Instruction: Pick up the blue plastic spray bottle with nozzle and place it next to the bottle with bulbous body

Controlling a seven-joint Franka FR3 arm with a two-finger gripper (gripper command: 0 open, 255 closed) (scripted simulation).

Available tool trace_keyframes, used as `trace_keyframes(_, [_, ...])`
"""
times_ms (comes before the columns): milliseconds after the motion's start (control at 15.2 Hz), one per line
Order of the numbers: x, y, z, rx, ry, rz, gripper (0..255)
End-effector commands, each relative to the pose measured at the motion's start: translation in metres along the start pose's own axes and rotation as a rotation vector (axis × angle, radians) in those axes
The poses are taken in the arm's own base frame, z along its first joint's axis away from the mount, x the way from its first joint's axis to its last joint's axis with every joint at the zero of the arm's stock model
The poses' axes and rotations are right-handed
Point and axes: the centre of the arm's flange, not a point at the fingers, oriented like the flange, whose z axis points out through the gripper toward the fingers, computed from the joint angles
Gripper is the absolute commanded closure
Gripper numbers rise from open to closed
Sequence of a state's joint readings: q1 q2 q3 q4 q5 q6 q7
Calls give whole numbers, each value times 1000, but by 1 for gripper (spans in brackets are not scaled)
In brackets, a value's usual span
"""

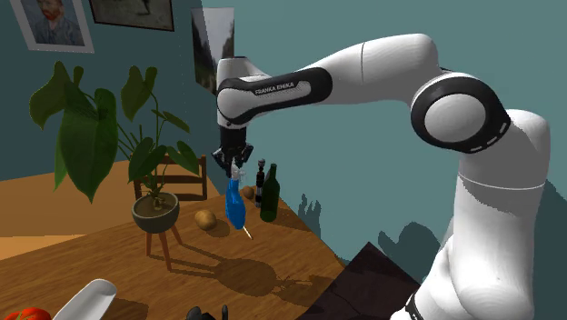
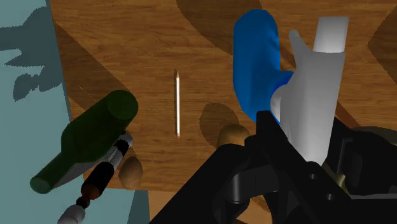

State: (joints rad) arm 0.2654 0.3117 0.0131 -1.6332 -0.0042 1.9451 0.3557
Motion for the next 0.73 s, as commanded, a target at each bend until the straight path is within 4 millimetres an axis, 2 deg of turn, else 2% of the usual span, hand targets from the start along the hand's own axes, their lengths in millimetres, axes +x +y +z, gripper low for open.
trace_keyframes(0, [4, -26, 6, 0, 0, 1, 255])
trace_keyframes(660, [25, -152, 40, 0, 0, 1, 255])
